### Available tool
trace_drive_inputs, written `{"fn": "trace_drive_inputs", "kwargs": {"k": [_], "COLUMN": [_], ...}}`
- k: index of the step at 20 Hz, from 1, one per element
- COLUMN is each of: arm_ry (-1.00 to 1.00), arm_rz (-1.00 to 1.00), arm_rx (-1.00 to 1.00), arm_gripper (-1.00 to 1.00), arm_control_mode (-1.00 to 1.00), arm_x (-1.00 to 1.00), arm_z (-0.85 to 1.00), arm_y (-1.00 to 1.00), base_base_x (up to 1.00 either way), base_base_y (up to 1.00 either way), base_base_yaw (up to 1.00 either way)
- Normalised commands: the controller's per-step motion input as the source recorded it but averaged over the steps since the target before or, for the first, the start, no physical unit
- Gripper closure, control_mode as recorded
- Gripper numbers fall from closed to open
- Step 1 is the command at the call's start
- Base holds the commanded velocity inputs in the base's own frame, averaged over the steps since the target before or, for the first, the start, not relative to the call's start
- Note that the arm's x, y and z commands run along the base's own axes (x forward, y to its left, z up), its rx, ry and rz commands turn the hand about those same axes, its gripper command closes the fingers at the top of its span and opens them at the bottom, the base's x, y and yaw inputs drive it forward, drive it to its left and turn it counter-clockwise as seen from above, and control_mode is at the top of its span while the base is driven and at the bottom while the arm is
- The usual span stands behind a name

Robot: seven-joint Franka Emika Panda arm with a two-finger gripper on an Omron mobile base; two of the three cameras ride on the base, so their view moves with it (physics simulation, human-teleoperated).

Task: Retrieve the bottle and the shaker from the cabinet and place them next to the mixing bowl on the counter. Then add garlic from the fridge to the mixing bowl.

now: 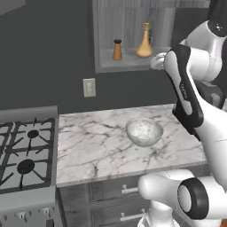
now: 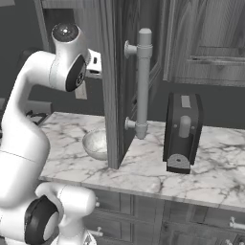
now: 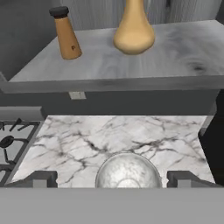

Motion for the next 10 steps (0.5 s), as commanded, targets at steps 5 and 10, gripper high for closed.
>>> {"fn": "trace_drive_inputs", "kwargs": {"k": [5,10], "arm_ry": [-0.06,-0.12], "arm_rz": [0.0,0.0], "arm_rx": [0.0,0.0], "arm_gripper": [-1.0,-1.0], "arm_control_mode": [-1.0,-1.0], "arm_x": [0.3,0.32], "arm_z": [0.25,0.05], "arm_y": [-0.02,-0.11], "base_base_x": [0.0,0.0], "base_base_y": [0.0,0.0], "base_base_yaw": [0.0,0.0]}}
